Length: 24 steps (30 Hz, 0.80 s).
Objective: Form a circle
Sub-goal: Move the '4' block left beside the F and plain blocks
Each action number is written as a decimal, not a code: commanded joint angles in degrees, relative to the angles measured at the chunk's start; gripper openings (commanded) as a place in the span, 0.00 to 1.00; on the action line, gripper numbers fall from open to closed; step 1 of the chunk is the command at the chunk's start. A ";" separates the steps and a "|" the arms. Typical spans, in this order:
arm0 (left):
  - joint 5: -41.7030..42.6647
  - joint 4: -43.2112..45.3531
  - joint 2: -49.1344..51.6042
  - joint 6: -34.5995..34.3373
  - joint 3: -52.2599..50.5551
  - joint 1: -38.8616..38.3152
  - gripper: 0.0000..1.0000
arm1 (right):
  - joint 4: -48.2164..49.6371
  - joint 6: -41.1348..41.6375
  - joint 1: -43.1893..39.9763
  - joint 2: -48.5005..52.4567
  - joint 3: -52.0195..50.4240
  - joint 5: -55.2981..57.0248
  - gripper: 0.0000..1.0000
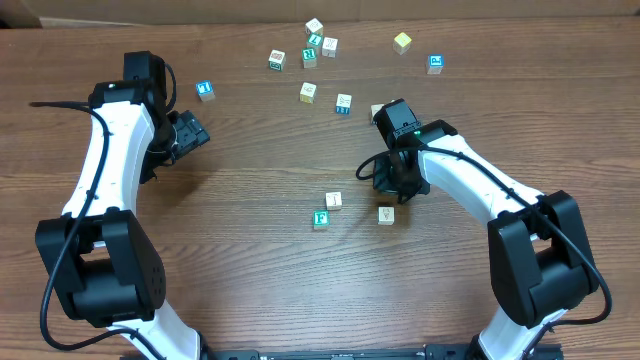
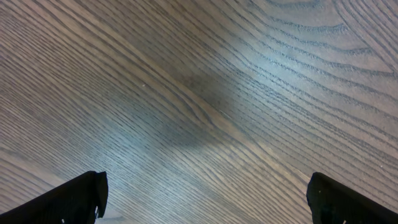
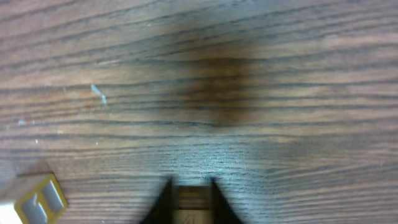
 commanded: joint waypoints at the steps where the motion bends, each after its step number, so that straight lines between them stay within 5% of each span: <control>1: -0.68 0.00 0.02 0.63 1.18 -0.02 1.00 | -0.83 0.44 0.15 -1.29 1.81 0.39 0.04; 12: -0.68 0.00 0.02 0.61 1.18 -0.02 1.00 | -12.50 0.20 0.15 -7.54 6.95 -1.33 0.17; 16: -0.68 0.00 0.02 0.63 1.18 -0.02 1.00 | -14.01 0.20 0.26 -7.48 4.98 -2.45 0.40; 24: -0.68 0.00 0.02 0.63 1.18 -0.02 1.00 | -10.49 0.20 2.23 -7.39 -0.96 -3.87 0.42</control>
